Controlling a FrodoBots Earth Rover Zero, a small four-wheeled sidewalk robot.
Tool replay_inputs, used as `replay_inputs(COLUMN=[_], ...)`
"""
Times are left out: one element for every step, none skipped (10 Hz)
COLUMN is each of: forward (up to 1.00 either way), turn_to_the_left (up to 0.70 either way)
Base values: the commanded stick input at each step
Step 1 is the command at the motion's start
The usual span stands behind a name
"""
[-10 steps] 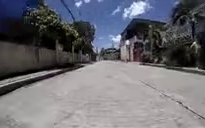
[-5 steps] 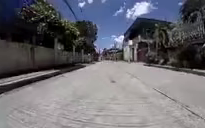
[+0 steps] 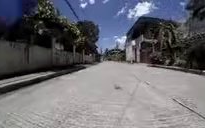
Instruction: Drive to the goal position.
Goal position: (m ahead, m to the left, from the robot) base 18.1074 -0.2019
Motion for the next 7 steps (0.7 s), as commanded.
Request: replay_inputs(forward=[1.0, 1.0, 1.0, 1.0, 1.0, 1.0, 1.0], turn_to_the_left=[0.0, 0.0, 0.0, 0.09, 0.21, 0.1, -0.13])
